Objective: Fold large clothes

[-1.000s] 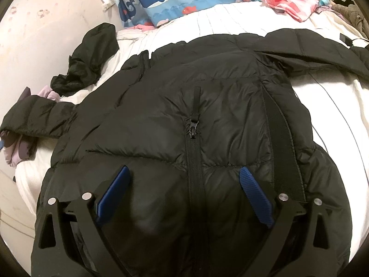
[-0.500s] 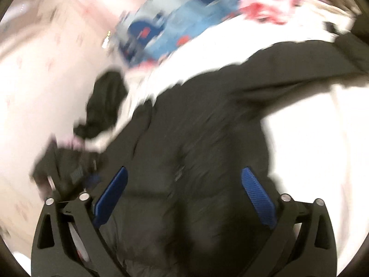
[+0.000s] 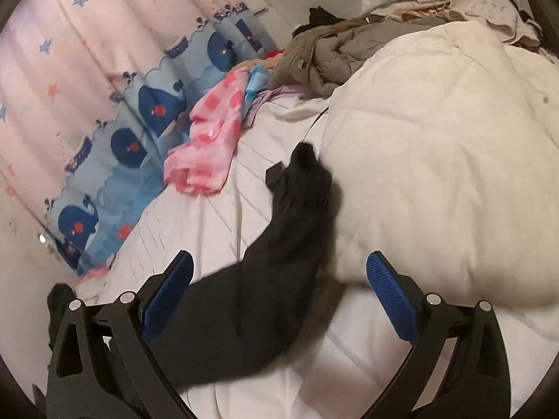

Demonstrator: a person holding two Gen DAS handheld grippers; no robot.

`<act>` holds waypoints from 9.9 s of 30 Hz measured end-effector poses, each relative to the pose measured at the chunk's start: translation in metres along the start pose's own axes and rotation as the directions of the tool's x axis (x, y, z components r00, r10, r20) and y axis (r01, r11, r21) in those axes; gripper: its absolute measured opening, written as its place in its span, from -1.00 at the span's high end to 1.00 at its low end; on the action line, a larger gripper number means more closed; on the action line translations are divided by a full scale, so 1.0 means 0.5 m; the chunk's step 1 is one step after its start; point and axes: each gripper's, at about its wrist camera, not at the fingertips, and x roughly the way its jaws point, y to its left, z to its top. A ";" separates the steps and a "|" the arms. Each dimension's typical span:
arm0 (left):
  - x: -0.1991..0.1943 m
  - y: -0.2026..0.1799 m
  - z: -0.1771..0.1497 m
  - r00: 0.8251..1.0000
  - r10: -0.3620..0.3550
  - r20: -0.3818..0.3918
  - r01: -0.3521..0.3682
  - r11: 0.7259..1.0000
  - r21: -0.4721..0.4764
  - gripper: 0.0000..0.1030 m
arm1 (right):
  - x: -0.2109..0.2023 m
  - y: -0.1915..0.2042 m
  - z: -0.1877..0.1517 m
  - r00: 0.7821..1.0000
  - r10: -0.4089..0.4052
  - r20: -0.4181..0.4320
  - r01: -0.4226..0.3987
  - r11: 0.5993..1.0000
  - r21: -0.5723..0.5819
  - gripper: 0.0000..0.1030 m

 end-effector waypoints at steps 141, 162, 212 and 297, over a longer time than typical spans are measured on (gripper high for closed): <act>-0.172 0.199 0.162 0.945 0.119 0.304 -0.077 0.986 -0.147 -0.86 | 0.113 0.859 -0.649 0.822 0.296 -0.487 -0.479 0.821 -0.310 -0.75; -0.026 0.156 0.182 0.980 0.179 0.081 -0.181 0.983 0.014 -0.86 | 0.251 0.636 -0.663 0.785 0.189 -0.590 -0.321 0.939 -0.126 -0.79; -0.537 0.475 0.403 0.828 0.190 0.527 0.035 0.922 -0.387 0.82 | 0.122 0.715 -0.657 0.775 0.322 -0.544 -0.486 0.854 -0.186 -0.81; 0.104 0.218 0.171 0.995 0.101 0.007 -0.099 0.985 -0.142 -0.80 | 0.264 0.544 -0.548 0.878 0.121 -0.463 -0.181 0.980 -0.087 0.24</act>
